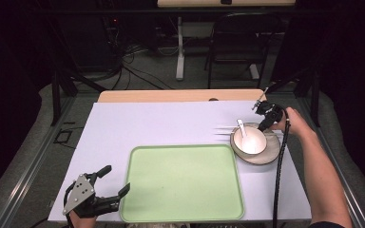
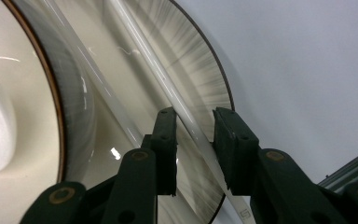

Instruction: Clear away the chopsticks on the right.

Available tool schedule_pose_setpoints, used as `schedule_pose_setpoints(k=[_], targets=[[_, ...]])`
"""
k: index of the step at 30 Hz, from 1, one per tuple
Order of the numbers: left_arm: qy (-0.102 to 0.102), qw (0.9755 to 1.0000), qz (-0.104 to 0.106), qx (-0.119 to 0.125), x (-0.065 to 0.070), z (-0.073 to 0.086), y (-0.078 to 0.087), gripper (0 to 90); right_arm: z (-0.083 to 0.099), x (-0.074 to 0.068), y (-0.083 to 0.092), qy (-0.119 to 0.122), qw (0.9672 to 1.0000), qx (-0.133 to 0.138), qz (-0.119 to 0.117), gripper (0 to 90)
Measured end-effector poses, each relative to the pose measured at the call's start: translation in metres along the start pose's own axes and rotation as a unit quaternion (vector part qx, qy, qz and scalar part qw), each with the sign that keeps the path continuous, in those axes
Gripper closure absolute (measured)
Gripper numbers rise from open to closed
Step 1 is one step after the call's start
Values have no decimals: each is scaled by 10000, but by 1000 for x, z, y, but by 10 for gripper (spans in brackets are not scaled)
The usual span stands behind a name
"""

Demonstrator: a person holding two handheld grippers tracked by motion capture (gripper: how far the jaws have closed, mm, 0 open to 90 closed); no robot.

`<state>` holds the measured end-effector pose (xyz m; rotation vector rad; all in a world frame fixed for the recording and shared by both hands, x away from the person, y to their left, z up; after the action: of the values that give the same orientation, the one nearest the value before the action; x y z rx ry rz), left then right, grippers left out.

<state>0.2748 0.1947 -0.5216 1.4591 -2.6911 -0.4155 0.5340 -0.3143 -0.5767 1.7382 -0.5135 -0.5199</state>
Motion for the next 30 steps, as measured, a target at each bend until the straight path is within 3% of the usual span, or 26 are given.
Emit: schedule_pose_setpoints(k=[2,5,8,9,15,26,30], targets=[[-8,10000,7,-8,0,0,0,154,1,0,-2,140,9997,-143,101,715],[-4,10000,-3,-2,0,0,0,155,0,0,-4,201,9997,-37,100,758],[-6,10000,-1,-10,0,0,0,155,2,0,-2,236,9996,-137,104,781],[-5,10000,-3,-12,0,0,0,154,2,2,-2,299,9992,-127,230,796],[-4,10000,-5,-9,0,0,0,154,2,2,0,459,9983,26,362,837],[-18,10000,-5,-7,0,0,0,155,-2,-2,14,500,9977,75,441,839],[-22,10000,-5,-9,0,0,0,155,-5,-8,20,446,9972,280,529,839]])
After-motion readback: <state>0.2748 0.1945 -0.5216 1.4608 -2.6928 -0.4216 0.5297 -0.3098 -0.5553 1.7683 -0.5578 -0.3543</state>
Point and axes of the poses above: each handheld gripper's, and its own axes: y roughly backward along the jaws, z roughly out of its underside, x roughly to its right, the point moved 8 cm from there along -y, roughly forward along the jaws, and after that the axes turned 8 degrees about -z, right-handed, at the moved point
